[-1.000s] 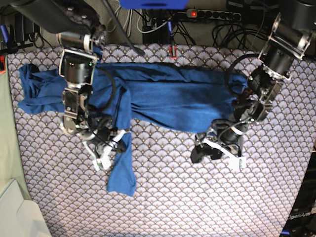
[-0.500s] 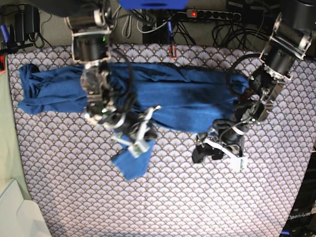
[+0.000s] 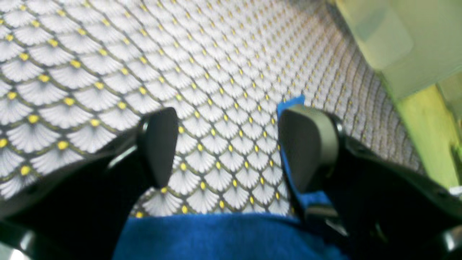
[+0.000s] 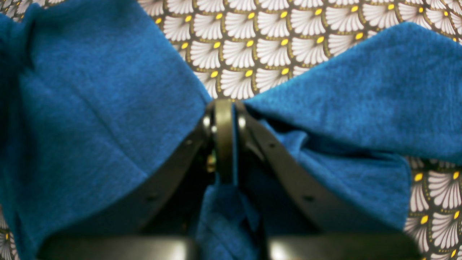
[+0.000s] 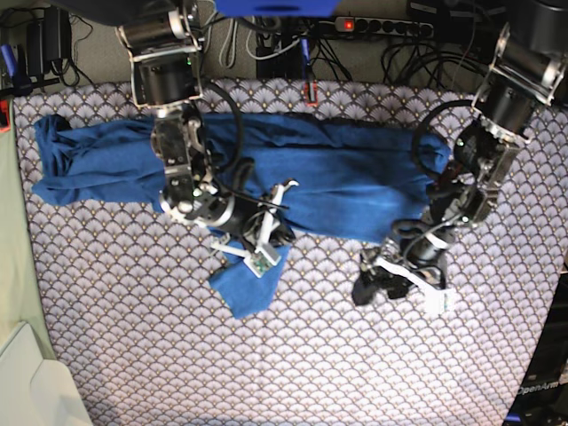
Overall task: Fold the T-shirt properly
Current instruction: 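Lay the sleeve along the band with both grippers, then release the left gripper and fold the sleeve cuff over with the right gripper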
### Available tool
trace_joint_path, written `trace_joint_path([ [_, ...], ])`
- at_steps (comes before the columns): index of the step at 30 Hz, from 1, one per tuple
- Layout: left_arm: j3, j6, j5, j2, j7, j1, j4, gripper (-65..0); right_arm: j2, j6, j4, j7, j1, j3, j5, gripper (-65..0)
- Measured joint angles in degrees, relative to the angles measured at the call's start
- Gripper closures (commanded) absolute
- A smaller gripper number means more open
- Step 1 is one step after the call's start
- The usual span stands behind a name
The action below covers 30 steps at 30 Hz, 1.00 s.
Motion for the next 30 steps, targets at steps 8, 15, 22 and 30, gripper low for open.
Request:
trace_joint_path([
  [8, -8.7, -0.2, 0.1, -1.2, 0.1, 4.3, -0.1, -46.2, 0.3, 0.0, 0.5, -0.1, -0.1, 0.1, 0.0, -25.1],
  [15, -15.5, -0.1, 0.2, -3.4, -0.2, 9.6, -0.1, -46.2, -0.9, 0.0, 4.7, -0.2, 0.7, 7.6, 0.1, -32.3],
  [22, -19.2, -0.5, 0.0, -4.5, -0.1, 14.6, 0.1, -46.2, -0.9, -0.3, -11.4, -0.6, 10.1, 18.9, 0.0, -32.2],
  [30, -21.9, -0.5, 0.2, -4.5, 0.1, 17.1, 2.0, -46.2, 1.2, -0.4, -18.4, -0.8, 15.4, 24.1, -0.3, -32.1],
])
